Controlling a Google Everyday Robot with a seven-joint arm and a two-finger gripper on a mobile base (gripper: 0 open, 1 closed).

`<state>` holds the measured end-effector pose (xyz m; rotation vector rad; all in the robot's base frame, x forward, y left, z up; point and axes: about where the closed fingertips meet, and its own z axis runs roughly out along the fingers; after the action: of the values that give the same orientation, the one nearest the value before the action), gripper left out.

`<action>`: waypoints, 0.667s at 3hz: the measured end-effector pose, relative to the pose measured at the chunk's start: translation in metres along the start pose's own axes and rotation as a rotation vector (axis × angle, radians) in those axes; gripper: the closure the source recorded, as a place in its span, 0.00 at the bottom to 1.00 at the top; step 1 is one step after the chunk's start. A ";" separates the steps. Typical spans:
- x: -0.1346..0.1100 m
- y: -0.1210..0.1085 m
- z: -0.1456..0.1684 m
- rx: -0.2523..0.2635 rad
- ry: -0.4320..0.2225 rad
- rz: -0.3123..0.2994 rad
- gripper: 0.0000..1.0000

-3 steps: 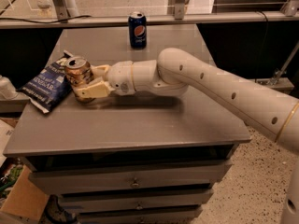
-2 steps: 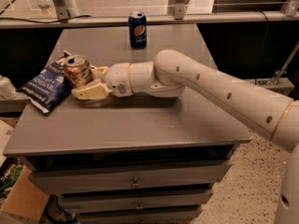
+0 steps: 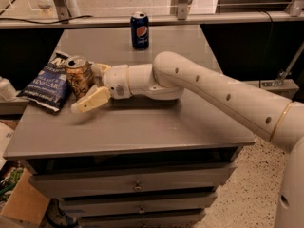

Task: Move orange can near blue chip bag

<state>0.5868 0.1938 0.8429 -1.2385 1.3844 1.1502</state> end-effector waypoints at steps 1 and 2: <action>-0.002 -0.001 -0.012 0.020 0.006 0.002 0.00; -0.003 -0.006 -0.048 0.085 0.027 -0.001 0.00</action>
Offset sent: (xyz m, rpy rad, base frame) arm 0.0127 -0.1057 0.0164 -0.0713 -0.0250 -0.1851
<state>0.5911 0.1467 0.8523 -1.1979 1.4383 1.0665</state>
